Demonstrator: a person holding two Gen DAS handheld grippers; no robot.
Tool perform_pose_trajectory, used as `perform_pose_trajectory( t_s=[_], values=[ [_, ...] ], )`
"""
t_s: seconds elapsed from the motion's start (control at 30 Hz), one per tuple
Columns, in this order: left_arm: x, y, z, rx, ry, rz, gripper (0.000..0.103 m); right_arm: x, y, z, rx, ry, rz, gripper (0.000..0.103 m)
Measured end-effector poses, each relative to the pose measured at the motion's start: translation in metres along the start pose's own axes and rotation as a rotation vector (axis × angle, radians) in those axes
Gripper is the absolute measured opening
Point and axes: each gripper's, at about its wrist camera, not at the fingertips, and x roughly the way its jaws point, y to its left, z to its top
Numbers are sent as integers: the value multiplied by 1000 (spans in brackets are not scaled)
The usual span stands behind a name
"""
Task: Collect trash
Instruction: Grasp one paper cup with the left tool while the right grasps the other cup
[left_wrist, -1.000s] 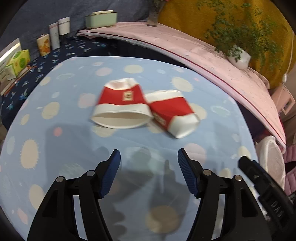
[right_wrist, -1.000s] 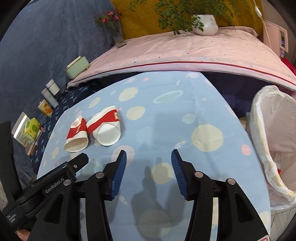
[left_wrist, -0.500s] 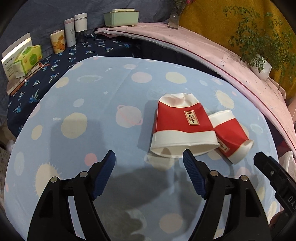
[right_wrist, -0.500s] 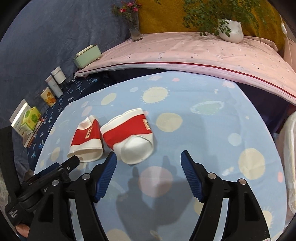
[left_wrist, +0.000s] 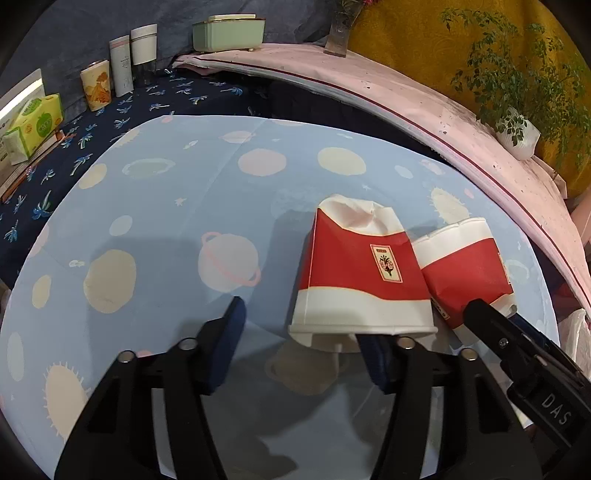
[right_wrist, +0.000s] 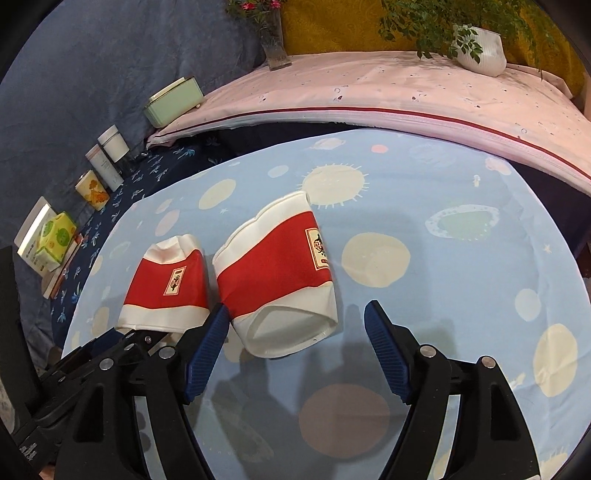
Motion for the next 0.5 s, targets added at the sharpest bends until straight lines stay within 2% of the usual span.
perform_pose_trajectory(
  t_s=[0.07, 0.1, 0.17, 0.37, 0.5],
  values=[
    [2, 0, 2, -4, 10, -11, 32, 2, 0, 1, 4, -1, 10, 68],
    [2, 1, 3, -8, 13, -19, 28, 3, -1, 2, 7, -1, 21, 60],
    [1, 0, 4, -17, 11, -25, 20, 5, 0, 2, 10, 8, 35, 56],
    [-10, -8, 7, -10, -9, -46, 5, -5, -2, 3, 17, -17, 47, 56],
    [-23, -19, 9, 0, -27, -52, 3, -20, -6, 4, 23, -48, 49, 56]
  ],
)
